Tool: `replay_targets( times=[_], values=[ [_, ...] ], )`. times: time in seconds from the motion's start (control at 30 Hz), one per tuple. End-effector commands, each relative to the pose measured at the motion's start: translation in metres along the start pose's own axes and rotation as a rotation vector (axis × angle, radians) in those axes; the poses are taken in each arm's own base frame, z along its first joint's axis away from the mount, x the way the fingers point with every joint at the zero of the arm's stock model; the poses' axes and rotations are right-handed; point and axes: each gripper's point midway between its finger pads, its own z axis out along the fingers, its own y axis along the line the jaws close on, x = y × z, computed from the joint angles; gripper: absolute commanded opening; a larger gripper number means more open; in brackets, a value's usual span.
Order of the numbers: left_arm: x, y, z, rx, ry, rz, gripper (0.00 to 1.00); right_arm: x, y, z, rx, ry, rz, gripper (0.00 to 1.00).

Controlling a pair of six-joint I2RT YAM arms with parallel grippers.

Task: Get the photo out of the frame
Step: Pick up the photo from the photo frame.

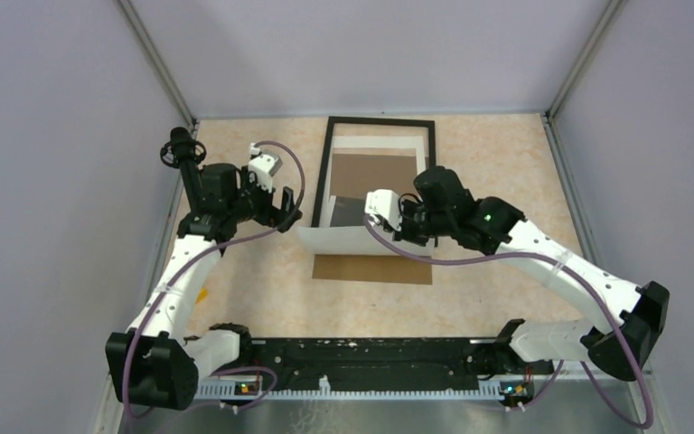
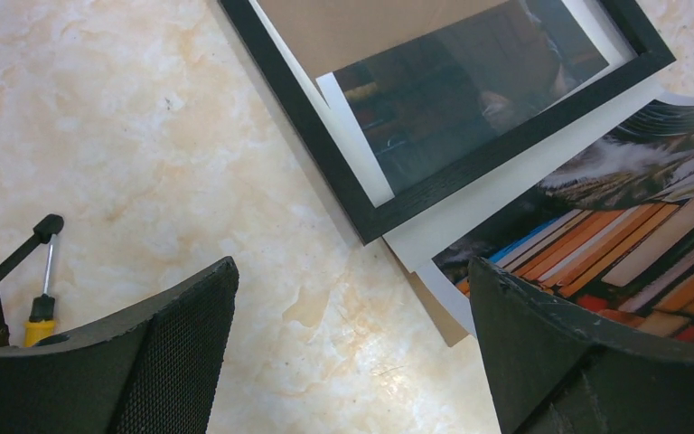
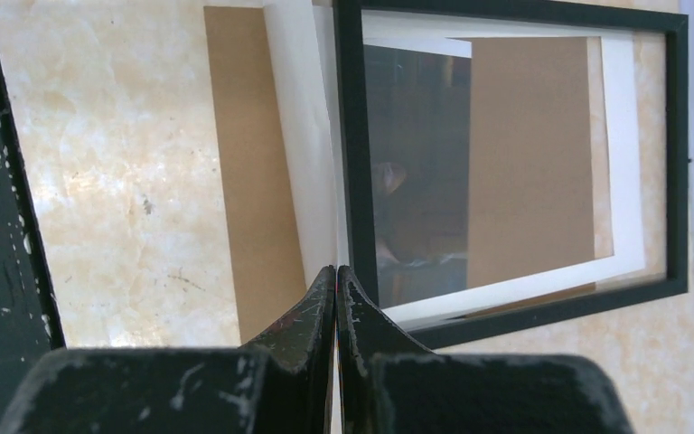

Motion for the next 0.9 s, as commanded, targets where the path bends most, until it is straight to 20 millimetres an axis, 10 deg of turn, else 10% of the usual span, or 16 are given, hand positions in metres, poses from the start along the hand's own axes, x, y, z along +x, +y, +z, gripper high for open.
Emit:
replay_targets(
  times=[0.0,0.47,0.87],
  values=[
    [-0.016,0.000,-0.009,-0.033,-0.069,-0.032,0.99,-0.028,-0.014,-0.036,0.050,-0.043,-0.098,0.00],
    [-0.024,-0.007,-0.012,-0.026,-0.131,-0.124,0.99,-0.137,-0.102,-0.161,0.470,-0.259,-0.246,0.00],
    [-0.030,-0.020,-0.016,0.046,-0.119,-0.097,0.99,-0.155,-0.176,-0.181,0.793,-0.239,-0.347,0.00]
  ],
)
